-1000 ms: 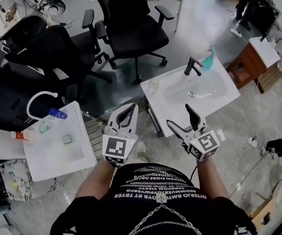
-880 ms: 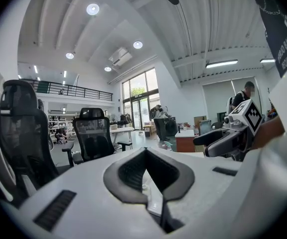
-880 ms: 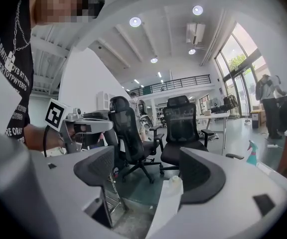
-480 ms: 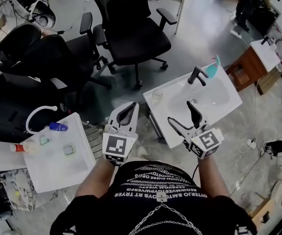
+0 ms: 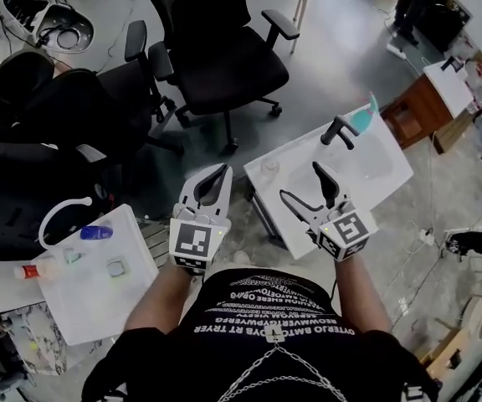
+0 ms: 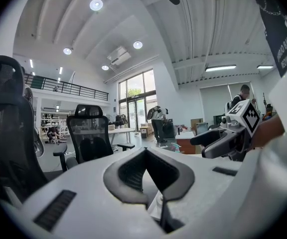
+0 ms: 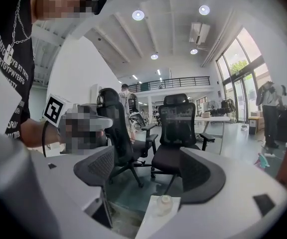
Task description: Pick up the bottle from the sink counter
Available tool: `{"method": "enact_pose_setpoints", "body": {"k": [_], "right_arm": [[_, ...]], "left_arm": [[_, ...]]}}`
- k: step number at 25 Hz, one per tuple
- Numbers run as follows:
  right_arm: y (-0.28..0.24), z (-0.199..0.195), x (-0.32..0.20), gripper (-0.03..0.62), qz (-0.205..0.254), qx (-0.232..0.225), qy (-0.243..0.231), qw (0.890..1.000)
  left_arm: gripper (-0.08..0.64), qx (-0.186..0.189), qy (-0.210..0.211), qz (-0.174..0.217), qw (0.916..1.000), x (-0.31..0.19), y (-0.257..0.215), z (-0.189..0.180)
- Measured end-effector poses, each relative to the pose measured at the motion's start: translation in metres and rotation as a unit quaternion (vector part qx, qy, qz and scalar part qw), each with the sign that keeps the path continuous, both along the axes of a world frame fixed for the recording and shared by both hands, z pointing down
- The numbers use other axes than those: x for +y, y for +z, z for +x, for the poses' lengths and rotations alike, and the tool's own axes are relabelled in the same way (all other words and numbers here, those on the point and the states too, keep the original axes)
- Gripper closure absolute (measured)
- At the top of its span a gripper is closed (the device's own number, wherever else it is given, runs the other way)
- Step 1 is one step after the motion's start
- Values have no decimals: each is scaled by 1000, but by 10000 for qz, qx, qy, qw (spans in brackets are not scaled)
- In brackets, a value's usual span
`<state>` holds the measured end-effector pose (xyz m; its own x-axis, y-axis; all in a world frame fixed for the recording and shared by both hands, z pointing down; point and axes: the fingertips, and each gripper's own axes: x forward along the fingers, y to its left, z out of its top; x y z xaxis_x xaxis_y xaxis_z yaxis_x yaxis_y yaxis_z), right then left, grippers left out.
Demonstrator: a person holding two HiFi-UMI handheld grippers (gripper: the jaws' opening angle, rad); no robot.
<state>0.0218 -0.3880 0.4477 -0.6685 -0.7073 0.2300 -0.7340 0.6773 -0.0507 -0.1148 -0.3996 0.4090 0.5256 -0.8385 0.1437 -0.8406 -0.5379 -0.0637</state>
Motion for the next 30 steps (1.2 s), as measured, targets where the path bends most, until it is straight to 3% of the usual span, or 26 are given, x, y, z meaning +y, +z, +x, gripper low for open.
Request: {"method": "enact_pose_setpoints", "body": {"k": [11, 21, 30], "right_arm": [[77, 2, -26, 210, -371, 533, -415, 9970], [162, 13, -64, 210, -612, 821, -1360, 9854], [241, 12, -93, 212, -1067, 971, -2071, 9676]], "left_arm": [[554, -77, 94, -292, 9995, -22, 24, 32], [554, -224, -794, -429, 9957, -52, 39, 42], [555, -237, -1473, -726, 9861, -67, 65, 37]]}}
